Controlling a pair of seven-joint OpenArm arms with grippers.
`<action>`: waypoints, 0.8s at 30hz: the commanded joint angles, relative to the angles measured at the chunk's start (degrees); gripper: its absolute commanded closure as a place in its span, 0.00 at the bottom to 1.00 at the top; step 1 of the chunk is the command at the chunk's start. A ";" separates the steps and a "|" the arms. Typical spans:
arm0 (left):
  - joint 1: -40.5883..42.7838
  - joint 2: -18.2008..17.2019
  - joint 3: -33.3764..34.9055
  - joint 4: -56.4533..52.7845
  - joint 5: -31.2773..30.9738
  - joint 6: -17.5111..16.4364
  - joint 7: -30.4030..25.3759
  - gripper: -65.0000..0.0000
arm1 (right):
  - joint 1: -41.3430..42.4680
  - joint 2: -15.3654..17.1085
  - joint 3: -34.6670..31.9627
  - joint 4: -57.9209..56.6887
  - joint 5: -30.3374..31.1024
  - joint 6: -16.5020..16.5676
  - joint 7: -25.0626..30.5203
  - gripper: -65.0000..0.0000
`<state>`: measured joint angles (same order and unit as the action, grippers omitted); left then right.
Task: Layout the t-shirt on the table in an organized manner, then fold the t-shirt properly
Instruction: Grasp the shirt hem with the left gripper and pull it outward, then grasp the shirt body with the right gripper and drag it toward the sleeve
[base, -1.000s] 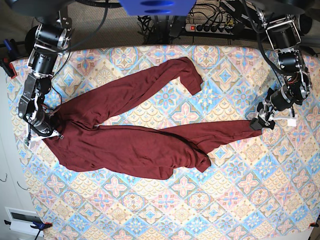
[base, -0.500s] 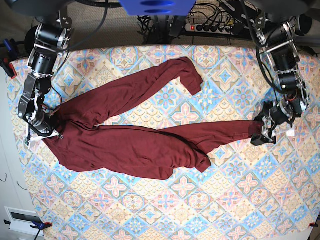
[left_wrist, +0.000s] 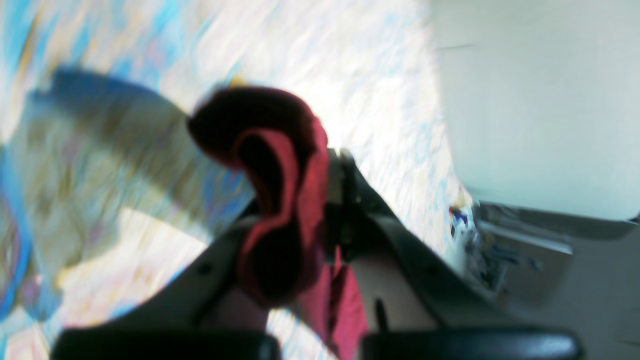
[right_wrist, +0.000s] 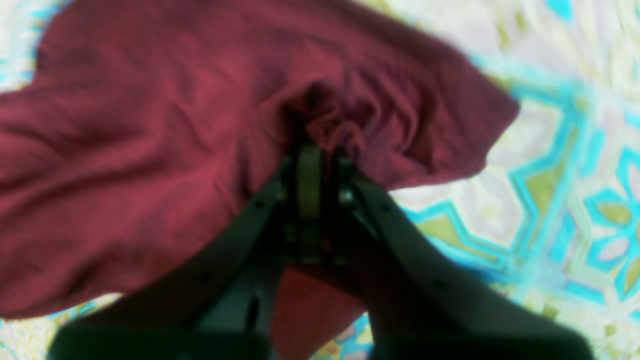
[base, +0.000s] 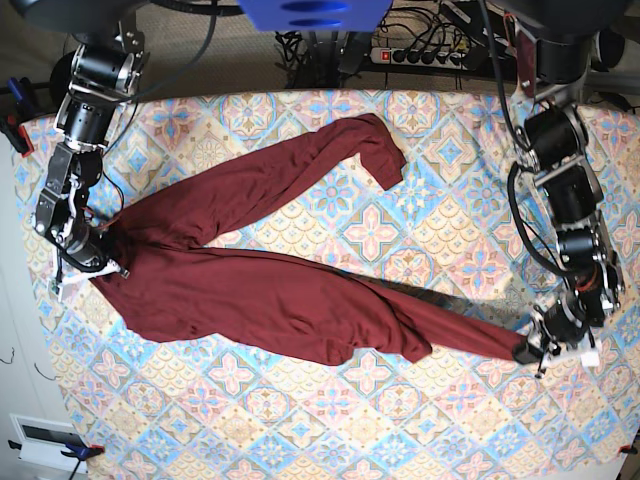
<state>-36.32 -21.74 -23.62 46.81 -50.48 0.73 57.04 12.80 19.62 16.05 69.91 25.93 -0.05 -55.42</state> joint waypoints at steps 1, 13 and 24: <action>-2.85 -0.72 -0.08 0.89 1.03 -0.25 -1.17 1.00 | -0.45 1.17 0.25 1.87 -0.13 0.01 0.43 0.99; -7.42 -0.37 0.01 0.80 9.91 -0.34 -2.13 1.00 | -5.90 1.17 0.87 13.65 -0.04 0.01 -7.57 0.62; -2.06 -0.55 0.01 0.89 9.38 -0.42 -2.22 1.00 | -10.64 1.09 -0.63 25.96 -0.04 0.01 -10.38 0.34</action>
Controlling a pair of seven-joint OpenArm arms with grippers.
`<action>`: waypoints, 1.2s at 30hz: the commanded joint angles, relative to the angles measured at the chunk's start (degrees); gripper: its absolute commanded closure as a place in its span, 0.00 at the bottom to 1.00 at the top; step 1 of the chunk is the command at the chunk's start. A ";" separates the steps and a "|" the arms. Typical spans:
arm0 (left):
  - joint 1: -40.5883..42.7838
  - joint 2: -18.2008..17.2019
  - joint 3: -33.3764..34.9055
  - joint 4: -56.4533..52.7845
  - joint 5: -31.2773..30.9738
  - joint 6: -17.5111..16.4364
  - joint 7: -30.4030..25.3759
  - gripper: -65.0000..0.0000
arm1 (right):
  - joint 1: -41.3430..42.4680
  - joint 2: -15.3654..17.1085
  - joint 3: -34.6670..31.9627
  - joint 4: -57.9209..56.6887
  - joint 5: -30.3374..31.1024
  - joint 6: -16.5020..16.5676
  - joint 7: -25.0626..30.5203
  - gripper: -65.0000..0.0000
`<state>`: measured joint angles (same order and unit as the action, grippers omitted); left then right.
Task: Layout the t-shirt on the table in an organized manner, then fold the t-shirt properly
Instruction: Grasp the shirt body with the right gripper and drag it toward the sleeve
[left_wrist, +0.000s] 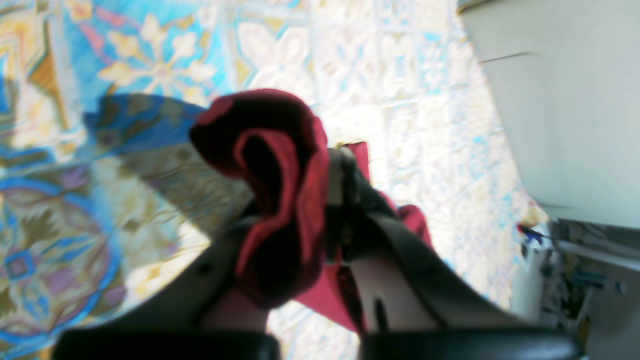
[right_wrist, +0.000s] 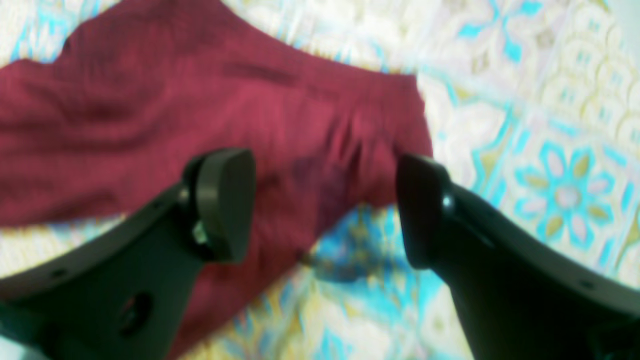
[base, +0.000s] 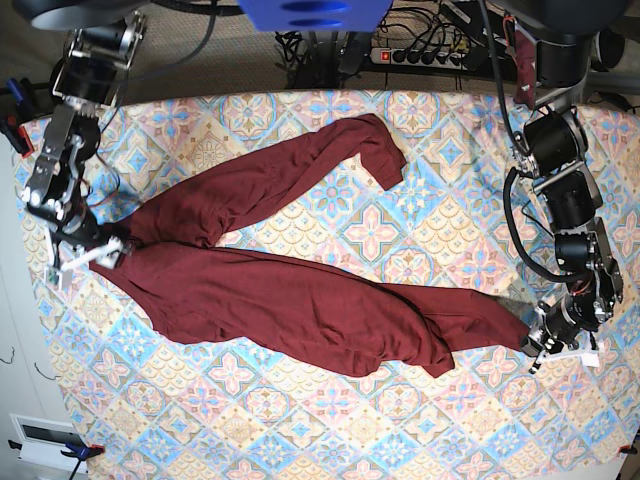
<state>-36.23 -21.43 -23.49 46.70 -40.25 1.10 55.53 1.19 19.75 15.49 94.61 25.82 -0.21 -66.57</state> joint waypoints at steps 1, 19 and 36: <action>-2.06 -0.85 -0.21 0.99 -0.85 -0.80 -0.71 1.00 | 0.35 0.96 -1.90 2.58 0.15 0.16 0.94 0.34; 4.01 -0.68 -0.21 1.17 -0.94 -0.88 -0.80 1.00 | 13.89 -15.40 -32.32 -6.65 -5.91 5.35 1.99 0.34; 6.03 0.02 -0.21 1.17 -0.94 -0.88 -0.54 1.00 | 27.78 -26.39 -57.82 -24.59 -25.43 5.09 12.54 0.34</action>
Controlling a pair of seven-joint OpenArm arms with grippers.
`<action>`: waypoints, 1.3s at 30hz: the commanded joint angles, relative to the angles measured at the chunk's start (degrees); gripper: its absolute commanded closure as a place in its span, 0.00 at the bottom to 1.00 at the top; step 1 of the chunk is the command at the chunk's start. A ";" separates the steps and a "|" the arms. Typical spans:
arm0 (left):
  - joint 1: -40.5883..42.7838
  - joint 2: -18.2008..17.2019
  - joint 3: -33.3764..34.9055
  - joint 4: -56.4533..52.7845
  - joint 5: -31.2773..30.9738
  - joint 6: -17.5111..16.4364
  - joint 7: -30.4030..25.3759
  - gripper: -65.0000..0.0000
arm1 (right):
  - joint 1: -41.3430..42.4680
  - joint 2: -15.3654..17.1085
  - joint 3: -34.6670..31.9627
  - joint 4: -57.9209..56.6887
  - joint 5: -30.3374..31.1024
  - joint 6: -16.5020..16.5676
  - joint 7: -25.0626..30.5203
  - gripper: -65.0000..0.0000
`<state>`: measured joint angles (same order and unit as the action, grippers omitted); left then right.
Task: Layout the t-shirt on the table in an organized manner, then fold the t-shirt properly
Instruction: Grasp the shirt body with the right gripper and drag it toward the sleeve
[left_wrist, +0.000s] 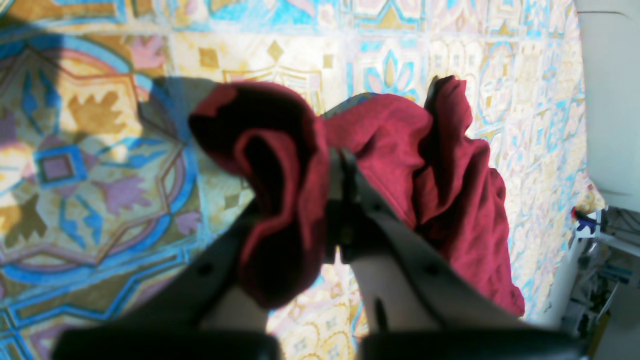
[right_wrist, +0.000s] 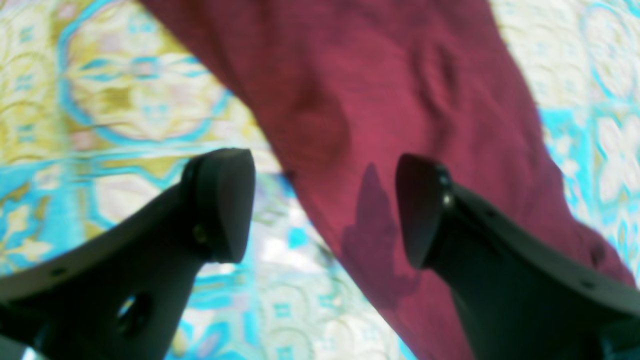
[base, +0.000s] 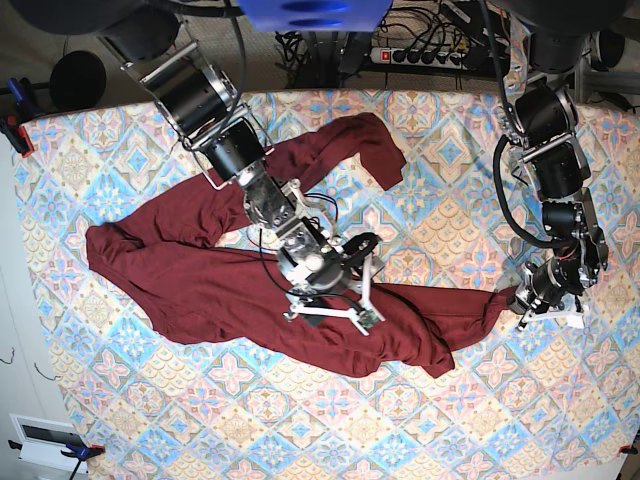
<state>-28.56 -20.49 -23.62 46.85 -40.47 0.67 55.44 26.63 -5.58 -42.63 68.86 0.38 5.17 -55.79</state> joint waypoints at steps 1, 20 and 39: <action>-1.64 -0.83 -0.08 1.02 -0.72 -0.45 -0.45 1.00 | 2.86 -1.67 -0.58 0.37 0.01 -0.29 2.30 0.34; 0.29 -0.83 -0.08 1.02 -5.38 -0.45 -0.54 1.00 | 6.55 -3.42 -4.88 -18.00 0.01 -0.11 14.34 0.77; -5.95 -1.79 7.04 1.02 0.16 -0.45 -6.69 1.00 | -9.62 5.98 -5.32 14.17 0.10 0.06 2.38 0.99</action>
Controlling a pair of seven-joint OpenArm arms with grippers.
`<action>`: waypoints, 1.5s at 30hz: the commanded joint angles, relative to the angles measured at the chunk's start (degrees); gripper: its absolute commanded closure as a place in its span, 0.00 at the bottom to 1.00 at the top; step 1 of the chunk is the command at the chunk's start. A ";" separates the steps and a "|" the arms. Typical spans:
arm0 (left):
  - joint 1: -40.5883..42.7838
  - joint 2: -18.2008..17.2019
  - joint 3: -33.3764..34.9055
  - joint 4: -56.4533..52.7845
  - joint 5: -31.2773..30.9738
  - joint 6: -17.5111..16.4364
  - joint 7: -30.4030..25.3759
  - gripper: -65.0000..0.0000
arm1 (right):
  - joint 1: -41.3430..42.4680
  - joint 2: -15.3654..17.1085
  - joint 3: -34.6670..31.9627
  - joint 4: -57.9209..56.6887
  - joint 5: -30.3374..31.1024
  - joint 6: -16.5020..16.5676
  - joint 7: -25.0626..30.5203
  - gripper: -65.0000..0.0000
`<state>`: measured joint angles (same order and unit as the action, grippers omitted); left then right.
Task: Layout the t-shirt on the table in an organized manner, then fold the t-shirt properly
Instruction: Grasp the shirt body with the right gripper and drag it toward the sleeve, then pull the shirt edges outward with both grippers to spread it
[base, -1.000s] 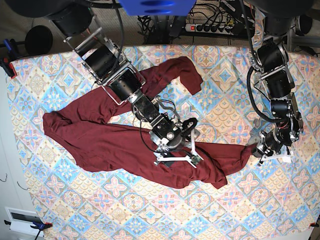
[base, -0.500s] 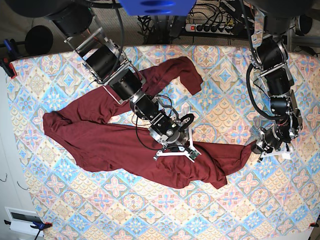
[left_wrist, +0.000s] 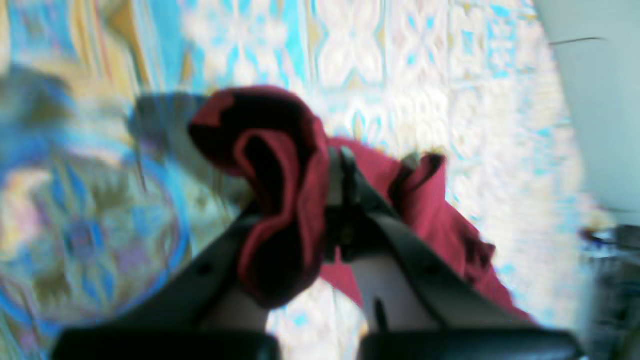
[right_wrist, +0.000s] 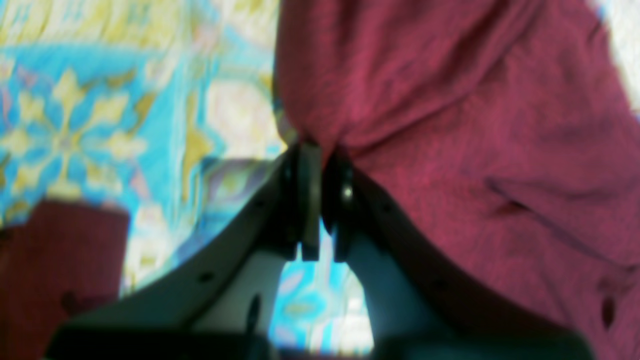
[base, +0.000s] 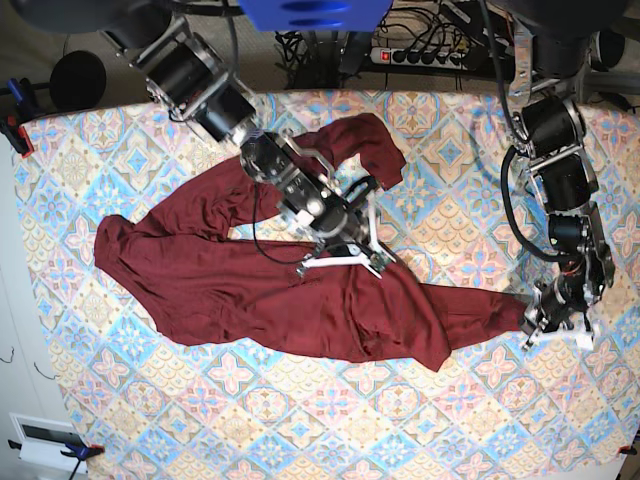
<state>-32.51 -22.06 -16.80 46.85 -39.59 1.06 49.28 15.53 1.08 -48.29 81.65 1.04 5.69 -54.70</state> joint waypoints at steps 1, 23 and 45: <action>-2.52 -0.22 1.63 1.02 -0.36 -0.84 -1.67 1.00 | 0.16 -0.16 0.25 2.79 -0.55 -0.46 1.29 0.99; -19.58 -0.31 15.08 0.75 9.04 -0.66 -12.22 1.00 | -16.10 10.65 -1.16 19.94 -0.55 3.32 -4.25 0.99; -11.22 0.39 27.39 1.28 -0.10 -0.75 -9.32 0.15 | -15.84 10.39 -2.92 19.58 -0.55 3.41 -4.16 0.99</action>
<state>-41.87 -21.39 10.79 46.81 -38.96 0.89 41.01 -0.99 11.75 -51.42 100.38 0.38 9.15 -59.68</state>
